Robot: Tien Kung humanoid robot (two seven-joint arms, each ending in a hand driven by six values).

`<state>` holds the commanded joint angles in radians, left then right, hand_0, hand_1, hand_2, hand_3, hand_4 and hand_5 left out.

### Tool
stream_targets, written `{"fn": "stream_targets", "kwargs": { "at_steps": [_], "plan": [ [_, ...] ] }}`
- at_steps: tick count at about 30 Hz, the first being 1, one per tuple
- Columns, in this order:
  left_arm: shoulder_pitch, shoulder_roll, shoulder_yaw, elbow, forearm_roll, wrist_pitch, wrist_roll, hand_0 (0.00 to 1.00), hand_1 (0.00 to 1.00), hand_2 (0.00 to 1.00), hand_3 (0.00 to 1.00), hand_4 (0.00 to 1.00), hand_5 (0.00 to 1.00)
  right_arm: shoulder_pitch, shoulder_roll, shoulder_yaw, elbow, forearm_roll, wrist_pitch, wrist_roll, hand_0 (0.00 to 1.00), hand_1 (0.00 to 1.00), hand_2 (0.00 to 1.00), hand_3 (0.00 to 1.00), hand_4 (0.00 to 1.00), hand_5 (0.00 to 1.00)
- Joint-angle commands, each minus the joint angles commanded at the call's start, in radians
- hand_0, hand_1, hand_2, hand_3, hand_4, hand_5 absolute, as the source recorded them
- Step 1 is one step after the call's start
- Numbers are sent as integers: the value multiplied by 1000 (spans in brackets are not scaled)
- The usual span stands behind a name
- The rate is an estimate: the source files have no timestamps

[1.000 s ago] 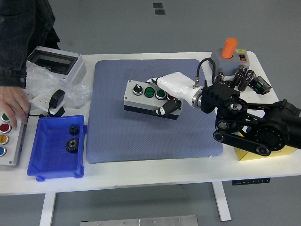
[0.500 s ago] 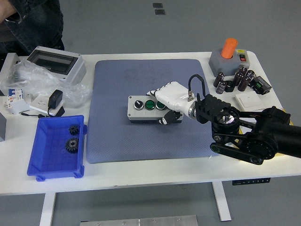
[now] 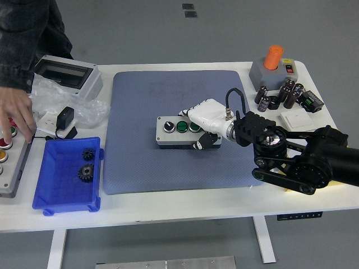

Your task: Pick up the button,place it on the desk,press the button,press the button

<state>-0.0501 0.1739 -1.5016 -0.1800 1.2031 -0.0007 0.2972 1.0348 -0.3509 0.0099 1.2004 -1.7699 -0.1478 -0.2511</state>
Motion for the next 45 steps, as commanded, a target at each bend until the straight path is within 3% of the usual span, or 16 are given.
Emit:
{"fn": "stream_targets", "kwargs": {
  "at_steps": [5, 6, 11, 12, 17, 18, 23, 24, 41, 42, 45],
  "plan": [
    [2, 0, 0, 0, -2, 0, 1, 610, 529, 501, 583, 491, 174, 2, -2, 0, -3, 5, 16, -2, 741, 683, 677, 686, 393, 2],
    [2, 0, 0, 0, -2, 0, 1, 609, 528, 501, 582, 488, 172, 2, -2, 0, -3, 5, 18, -3, 750, 691, 676, 716, 495, 2],
    [3, 0, 0, 0, -5, 0, 2, 609, 528, 501, 582, 488, 172, 7, -5, 2, -2, 8, 34, -8, 750, 691, 676, 716, 495, 2],
    [3, 1, 0, 0, -5, -1, 3, 608, 526, 500, 580, 486, 172, 7, -5, 2, -2, 9, 37, -8, 763, 699, 697, 852, 538, 2],
    [3, 1, -1, 0, -4, -2, 2, 608, 526, 500, 580, 486, 172, 8, -7, 1, -4, 16, 52, -13, 763, 699, 697, 852, 538, 2],
    [3, 1, -1, 0, -4, -2, 2, 609, 525, 499, 581, 486, 172, 8, -7, 1, -4, 17, 53, -12, 774, 714, 757, 952, 561, 2],
    [4, 1, -4, 0, -2, -6, -1, 609, 525, 499, 581, 486, 172, 8, -8, 1, -6, 23, 50, -7, 774, 714, 757, 952, 561, 2],
    [4, 1, -5, 0, -1, -7, -1, 610, 524, 500, 581, 479, 162, 8, -9, 1, -6, 24, 50, -6, 782, 723, 780, 998, 583, 2],
    [4, 1, -24, 0, -8, -59, -21, 610, 523, 499, 578, 474, 154, 16, -16, 13, -2, 36, 87, -12, 780, 714, 793, 998, 608, 2],
    [4, 1, -24, 0, -9, -62, -22, 610, 521, 499, 578, 470, 140, 17, -17, 13, -2, 37, 91, -12, 783, 720, 869, 998, 625, 2],
    [4, 0, -26, 0, -10, -71, -22, 610, 521, 499, 578, 470, 140, 18, -17, 14, -2, 43, 104, -14, 783, 720, 869, 998, 625, 2]
  ]
}}
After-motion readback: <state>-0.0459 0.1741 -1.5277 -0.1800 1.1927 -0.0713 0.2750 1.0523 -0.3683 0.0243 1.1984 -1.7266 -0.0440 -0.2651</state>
